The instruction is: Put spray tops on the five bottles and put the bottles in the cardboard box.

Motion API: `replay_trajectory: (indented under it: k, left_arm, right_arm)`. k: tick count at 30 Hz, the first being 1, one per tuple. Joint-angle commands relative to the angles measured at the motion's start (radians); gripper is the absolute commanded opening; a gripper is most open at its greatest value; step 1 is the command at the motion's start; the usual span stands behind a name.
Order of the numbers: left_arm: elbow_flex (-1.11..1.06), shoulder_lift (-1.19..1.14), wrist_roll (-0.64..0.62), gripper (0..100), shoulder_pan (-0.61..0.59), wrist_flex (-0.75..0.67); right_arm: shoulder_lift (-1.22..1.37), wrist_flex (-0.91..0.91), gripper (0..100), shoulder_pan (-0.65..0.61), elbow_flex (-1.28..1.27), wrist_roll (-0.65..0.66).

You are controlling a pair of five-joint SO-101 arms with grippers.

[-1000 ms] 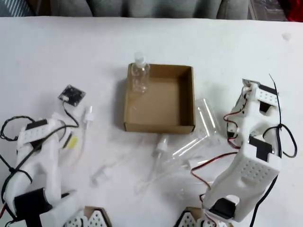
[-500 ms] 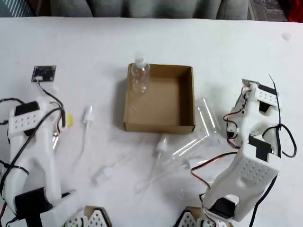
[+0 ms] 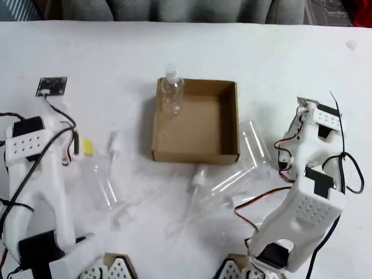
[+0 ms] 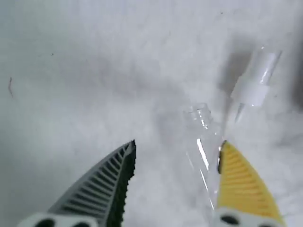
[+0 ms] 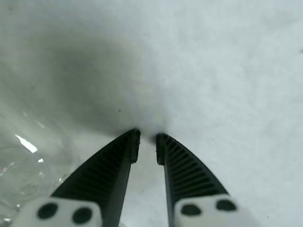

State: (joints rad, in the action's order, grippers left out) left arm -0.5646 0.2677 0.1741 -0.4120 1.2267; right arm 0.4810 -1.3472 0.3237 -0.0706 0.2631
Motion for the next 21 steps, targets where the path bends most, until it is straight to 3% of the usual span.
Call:
replay_trajectory:
  k: [1,7,13,21]
  left_arm:
    - [0.063,0.012,-0.006,35,0.007,0.014]
    - [0.068,0.013,0.094,36,0.01,0.048]
    - [0.051,0.162,0.091,36,-0.039,0.195]
    - [-0.304,0.535,-0.126,36,0.03,0.061]
  right_arm:
    - [0.008,0.019,1.6,-0.068,-0.009,0.011]
    - [0.008,0.021,1.6,-0.061,-0.011,0.011]
    - [0.008,0.021,1.6,-0.061,-0.009,0.012]
    - [0.008,0.019,1.6,-0.059,-0.011,0.012]
